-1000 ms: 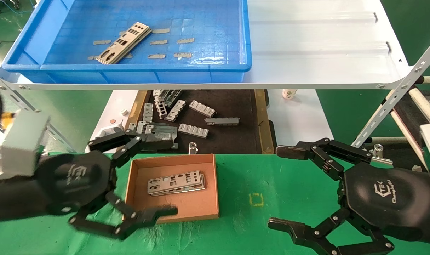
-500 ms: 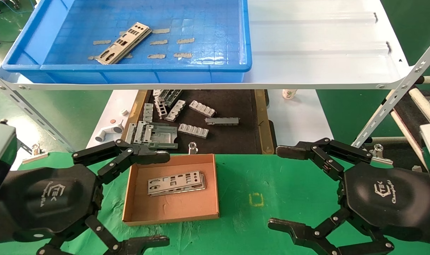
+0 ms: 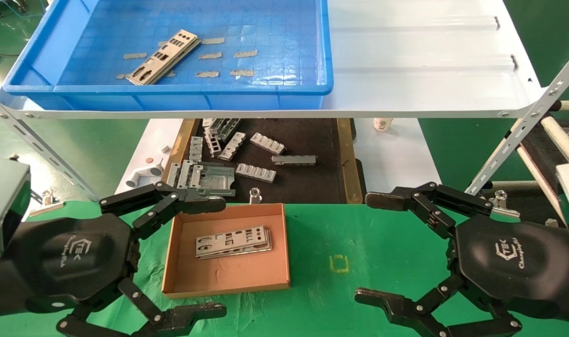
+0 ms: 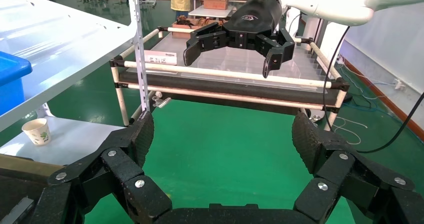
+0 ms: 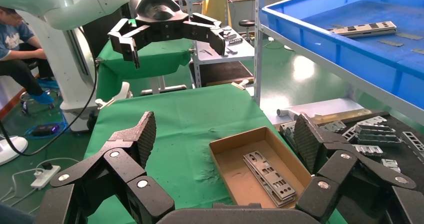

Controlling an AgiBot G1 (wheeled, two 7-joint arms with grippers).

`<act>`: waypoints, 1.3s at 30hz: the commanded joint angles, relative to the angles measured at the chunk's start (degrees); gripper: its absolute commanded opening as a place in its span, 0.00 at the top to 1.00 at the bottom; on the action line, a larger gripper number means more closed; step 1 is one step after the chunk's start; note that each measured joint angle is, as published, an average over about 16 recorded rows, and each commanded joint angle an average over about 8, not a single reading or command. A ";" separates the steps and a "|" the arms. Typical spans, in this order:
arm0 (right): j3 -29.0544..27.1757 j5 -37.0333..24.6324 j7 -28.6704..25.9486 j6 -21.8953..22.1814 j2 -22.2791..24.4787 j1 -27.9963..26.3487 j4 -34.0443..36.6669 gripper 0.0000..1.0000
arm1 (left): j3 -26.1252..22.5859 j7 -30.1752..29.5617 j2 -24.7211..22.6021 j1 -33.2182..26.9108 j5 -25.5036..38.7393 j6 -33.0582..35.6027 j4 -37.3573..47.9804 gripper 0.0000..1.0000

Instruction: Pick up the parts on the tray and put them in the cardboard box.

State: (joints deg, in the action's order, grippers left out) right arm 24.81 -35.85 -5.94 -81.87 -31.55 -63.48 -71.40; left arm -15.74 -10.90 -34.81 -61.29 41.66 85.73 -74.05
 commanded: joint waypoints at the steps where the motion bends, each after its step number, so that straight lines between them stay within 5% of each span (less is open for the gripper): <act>1: 0.00 0.00 0.00 0.00 0.00 0.00 0.00 0.00 | -0.07 0.05 -0.05 -0.06 0.05 -0.01 0.12 0.00; 39: 0.00 0.00 0.00 0.00 0.00 0.00 0.00 0.00 | -0.34 0.22 -0.25 -0.31 0.24 -0.06 0.58 0.00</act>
State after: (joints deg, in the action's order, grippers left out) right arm 24.81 -35.85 -5.94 -81.87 -31.55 -63.48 -71.40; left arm -16.07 -10.68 -35.06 -61.60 41.90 85.67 -73.47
